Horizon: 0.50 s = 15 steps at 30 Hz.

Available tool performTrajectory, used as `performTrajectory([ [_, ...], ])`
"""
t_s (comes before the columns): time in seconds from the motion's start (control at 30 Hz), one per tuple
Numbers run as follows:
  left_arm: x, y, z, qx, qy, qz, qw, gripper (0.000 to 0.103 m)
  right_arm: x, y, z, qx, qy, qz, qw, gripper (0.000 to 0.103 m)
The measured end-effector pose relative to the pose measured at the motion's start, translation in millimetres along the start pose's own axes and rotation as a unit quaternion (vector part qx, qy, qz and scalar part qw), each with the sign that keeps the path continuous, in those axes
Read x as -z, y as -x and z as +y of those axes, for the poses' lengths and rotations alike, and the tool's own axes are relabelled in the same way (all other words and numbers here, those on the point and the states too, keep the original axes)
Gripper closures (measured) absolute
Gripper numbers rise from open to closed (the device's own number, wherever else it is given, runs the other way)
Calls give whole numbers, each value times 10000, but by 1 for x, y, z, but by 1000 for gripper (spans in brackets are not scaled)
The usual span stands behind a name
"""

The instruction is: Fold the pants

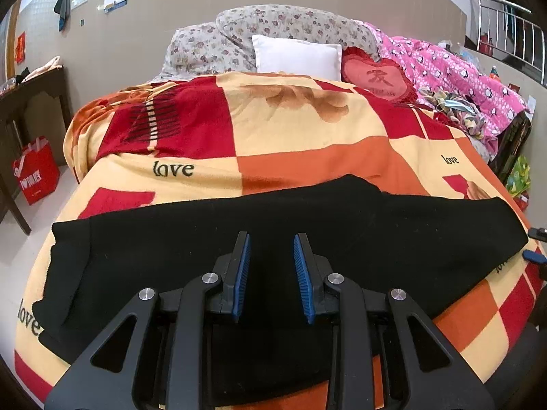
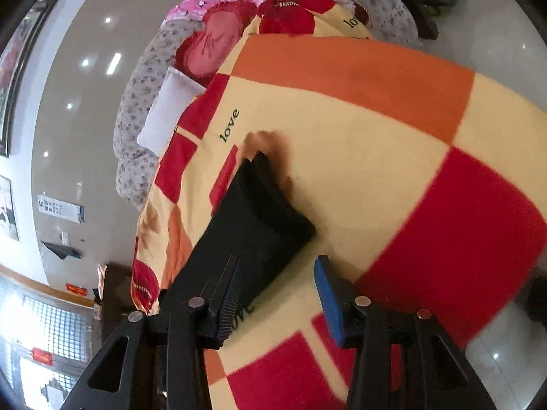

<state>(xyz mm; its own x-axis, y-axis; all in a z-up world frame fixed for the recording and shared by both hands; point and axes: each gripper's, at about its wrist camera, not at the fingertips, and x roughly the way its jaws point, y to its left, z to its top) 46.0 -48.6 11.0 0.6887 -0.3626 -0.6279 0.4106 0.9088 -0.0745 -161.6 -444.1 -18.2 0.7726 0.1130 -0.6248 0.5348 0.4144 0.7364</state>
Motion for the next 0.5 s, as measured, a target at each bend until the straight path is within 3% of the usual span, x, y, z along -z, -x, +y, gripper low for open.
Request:
performTrajectory([
  [0.23,1,-1,1,-43,36,53,10000,78,-18,-11,0,-134,-113,87,9998,61],
  [0.4,0,-2,1,-58,40,84,9999,78,-10,0,-17,-433,-743,-278,9959,62],
  [0.5,0,-4,-1,-96,20,118,9999,78,-11,-5,-10,-480,-424,-179,9978,62],
])
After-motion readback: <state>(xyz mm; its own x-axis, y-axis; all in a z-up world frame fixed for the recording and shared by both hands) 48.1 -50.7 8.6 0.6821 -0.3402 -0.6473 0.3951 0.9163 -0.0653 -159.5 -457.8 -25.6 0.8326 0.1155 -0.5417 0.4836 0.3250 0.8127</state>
